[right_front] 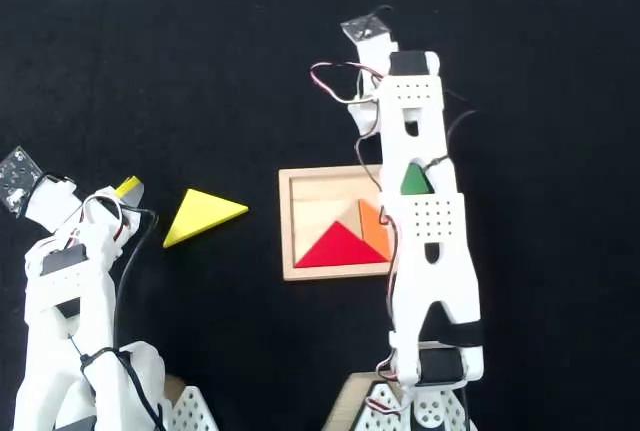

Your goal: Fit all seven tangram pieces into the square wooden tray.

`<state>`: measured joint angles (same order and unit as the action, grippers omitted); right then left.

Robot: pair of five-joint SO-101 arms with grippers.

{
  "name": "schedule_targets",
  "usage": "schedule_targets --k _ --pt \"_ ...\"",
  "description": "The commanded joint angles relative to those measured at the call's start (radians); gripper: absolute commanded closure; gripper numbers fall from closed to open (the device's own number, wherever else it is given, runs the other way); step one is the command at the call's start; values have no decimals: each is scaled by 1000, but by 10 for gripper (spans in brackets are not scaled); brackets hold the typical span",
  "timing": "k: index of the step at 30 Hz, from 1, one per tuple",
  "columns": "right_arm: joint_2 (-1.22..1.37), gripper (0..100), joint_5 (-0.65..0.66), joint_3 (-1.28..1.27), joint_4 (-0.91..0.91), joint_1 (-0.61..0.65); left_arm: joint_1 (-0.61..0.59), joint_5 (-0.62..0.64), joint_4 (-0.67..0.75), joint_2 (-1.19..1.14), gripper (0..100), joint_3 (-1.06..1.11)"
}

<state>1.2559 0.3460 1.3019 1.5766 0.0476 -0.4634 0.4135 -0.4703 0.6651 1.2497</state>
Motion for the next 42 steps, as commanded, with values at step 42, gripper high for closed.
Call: schedule_targets --k 42 --pt "-160 815 130 127 192 0 10 3 17 15 690 -8"
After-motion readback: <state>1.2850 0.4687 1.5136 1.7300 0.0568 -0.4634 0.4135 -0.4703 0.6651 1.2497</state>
